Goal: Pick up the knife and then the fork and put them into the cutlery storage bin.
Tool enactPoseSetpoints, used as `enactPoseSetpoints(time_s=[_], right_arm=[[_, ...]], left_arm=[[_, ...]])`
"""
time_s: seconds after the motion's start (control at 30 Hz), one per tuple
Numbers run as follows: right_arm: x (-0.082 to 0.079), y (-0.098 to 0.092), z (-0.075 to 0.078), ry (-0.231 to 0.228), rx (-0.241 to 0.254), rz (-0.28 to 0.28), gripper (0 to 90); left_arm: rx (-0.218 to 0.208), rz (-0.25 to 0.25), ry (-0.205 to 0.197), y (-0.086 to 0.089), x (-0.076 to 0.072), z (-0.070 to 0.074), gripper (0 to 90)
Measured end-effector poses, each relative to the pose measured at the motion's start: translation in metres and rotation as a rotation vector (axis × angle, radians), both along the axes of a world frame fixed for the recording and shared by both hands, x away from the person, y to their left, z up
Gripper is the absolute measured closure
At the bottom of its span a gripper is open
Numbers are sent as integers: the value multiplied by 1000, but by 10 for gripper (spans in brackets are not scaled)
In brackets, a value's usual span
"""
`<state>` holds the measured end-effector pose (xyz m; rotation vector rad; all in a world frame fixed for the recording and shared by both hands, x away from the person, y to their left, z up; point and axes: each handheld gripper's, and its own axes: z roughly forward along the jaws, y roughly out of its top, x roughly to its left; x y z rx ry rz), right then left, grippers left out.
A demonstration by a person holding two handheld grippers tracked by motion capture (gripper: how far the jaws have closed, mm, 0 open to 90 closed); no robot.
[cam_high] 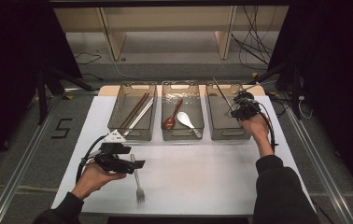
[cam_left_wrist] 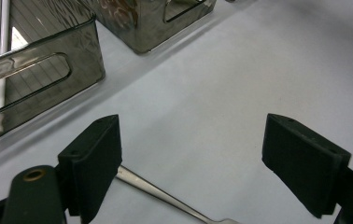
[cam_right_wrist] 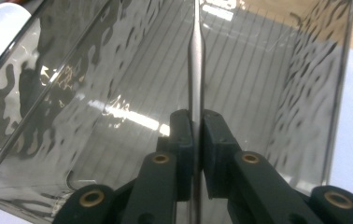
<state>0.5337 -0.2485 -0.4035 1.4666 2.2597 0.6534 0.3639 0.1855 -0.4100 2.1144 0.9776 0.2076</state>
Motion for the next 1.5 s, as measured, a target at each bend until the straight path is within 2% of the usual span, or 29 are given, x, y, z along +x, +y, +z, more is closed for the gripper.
enactPoseSetpoints(time_s=[0.23,0.27,0.4,0.53,0.67,0.77,0.87,1.03,1.3,1.43,1.5], right_arm=[[3,2,-10,49,5,-19,828],[3,3,-11,59,13,-25,784],[3,2,-5,33,68,-27,646],[-3,1,5,-2,71,-14,580],[-13,0,11,-35,111,2,496],[-26,2,15,-69,115,30,455],[-40,1,20,-107,147,58,428],[-66,1,26,-156,167,95,393],[-111,0,22,-197,237,179,333],[-132,-2,21,-213,259,201,330],[-141,-3,21,-225,270,205,330]], left_arm=[[5,4,6,0,2,-1,191],[7,5,7,1,2,-1,190],[8,9,6,2,3,-1,190],[9,16,2,3,3,-1,190],[7,26,-1,5,4,-1,190],[10,31,0,7,6,-1,190],[12,36,0,8,7,-2,190],[22,40,-6,8,9,-3,191],[31,47,5,9,17,-9,207],[48,34,4,6,23,-13,241],[50,20,6,5,25,-15,289]])
